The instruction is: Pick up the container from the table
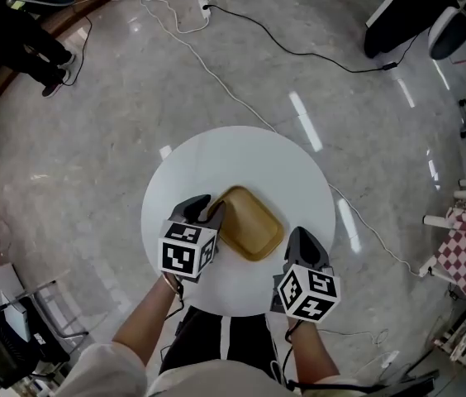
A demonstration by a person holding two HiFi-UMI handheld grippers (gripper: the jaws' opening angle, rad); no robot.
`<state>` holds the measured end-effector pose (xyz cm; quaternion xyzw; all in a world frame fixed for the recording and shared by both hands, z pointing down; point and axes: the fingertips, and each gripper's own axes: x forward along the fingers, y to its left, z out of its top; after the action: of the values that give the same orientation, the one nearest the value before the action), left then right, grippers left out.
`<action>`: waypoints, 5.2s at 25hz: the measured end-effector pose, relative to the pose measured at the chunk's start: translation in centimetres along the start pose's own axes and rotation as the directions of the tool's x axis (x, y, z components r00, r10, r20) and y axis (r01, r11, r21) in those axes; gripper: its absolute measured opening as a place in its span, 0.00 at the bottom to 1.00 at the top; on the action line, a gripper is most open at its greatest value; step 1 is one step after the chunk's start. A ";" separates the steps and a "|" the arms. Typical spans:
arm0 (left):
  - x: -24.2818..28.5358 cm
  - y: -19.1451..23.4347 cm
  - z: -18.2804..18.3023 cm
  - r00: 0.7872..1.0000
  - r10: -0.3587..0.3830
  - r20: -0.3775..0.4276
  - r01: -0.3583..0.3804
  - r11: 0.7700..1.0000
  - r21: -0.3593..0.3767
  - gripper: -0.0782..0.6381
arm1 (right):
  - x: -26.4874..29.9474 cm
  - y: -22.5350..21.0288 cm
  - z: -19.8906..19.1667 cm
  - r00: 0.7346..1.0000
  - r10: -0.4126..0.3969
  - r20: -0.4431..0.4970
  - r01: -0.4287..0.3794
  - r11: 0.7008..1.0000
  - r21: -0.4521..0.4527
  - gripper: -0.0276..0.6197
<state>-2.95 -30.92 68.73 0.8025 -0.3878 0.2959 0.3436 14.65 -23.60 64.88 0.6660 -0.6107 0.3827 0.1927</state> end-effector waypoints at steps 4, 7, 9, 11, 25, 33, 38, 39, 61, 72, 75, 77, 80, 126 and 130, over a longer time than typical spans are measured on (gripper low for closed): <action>0.2 -0.3 0.1 1.000 -0.004 -0.008 0.004 1.000 0.008 0.28 | -0.1 -0.4 0.0 1.000 -0.003 -0.001 0.003 1.000 0.004 0.08; 0.3 -0.4 0.0 1.000 -0.003 -0.015 0.003 1.000 0.015 0.25 | -0.2 -0.5 -0.1 1.000 -0.005 -0.001 0.005 1.000 0.007 0.08; 0.4 -0.5 0.1 1.000 0.001 -0.016 -0.001 1.000 0.020 0.22 | -0.3 -0.7 -0.1 1.000 -0.005 -0.002 0.005 1.000 0.007 0.08; 0.5 -0.5 0.1 1.000 0.006 -0.015 -0.006 1.000 0.023 0.22 | -0.3 -0.8 -0.2 1.000 -0.005 -0.004 0.005 1.000 0.008 0.08; 0.2 -0.4 -0.4 0.999 0.039 -0.036 -0.037 0.998 0.054 0.17 | -0.5 -1.2 -0.6 1.000 -0.003 -0.002 0.003 1.000 0.009 0.08; -0.5 -0.3 -0.7 0.998 0.061 -0.032 -0.061 0.998 0.021 0.16 | -0.7 -1.2 -0.4 1.000 -0.005 0.005 0.005 1.000 0.006 0.08; -1.2 -0.3 -0.9 0.998 0.059 -0.024 -0.059 0.998 -0.016 0.16 | -1.1 -0.8 0.1 1.000 0.001 0.020 -0.001 1.000 0.002 0.08; -1.3 -0.4 -0.8 0.998 0.061 -0.020 -0.062 0.998 -0.020 0.16 | -1.2 -0.8 0.2 1.000 0.001 0.023 -0.001 1.000 0.002 0.08; -7.5 -2.4 0.6 0.992 0.101 0.080 -0.091 0.989 -0.120 0.16 | -6.3 0.2 1.7 0.994 -0.001 0.106 0.003 1.000 -0.020 0.08; -11.0 -4.6 2.4 0.983 0.109 0.146 -0.090 0.987 -0.135 0.16 | -10.3 0.7 3.7 0.981 0.003 0.193 0.006 0.999 -0.048 0.08; -11.8 -5.2 2.2 0.985 0.111 0.134 -0.092 0.985 -0.145 0.16 | -11.6 1.0 4.2 0.977 0.005 0.213 0.008 0.998 -0.057 0.08; -12.4 -5.6 2.3 0.986 0.106 0.128 -0.085 0.984 -0.159 0.16 | -12.4 1.1 4.7 0.974 0.004 0.227 0.011 0.998 -0.064 0.08; -13.1 -5.9 2.7 0.987 0.091 0.129 -0.068 0.982 -0.175 0.16 | -13.3 1.3 5.4 0.968 -0.005 0.249 0.024 0.997 -0.071 0.08; -12.1 -26.7 -3.7 0.978 -0.205 0.039 0.196 0.967 0.163 0.16 | -32.0 -14.9 -5.4 0.824 -0.423 0.376 0.333 0.900 0.283 0.08; -12.0 -29.7 -4.7 0.975 -0.221 0.029 0.211 0.957 0.197 0.16 | -34.1 -17.6 -6.7 0.809 -0.451 0.377 0.341 0.883 0.324 0.08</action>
<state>14.31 -8.48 52.99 0.8768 -0.2760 0.2724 0.2844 31.07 7.13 47.50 0.8666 -0.4336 0.2433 0.0427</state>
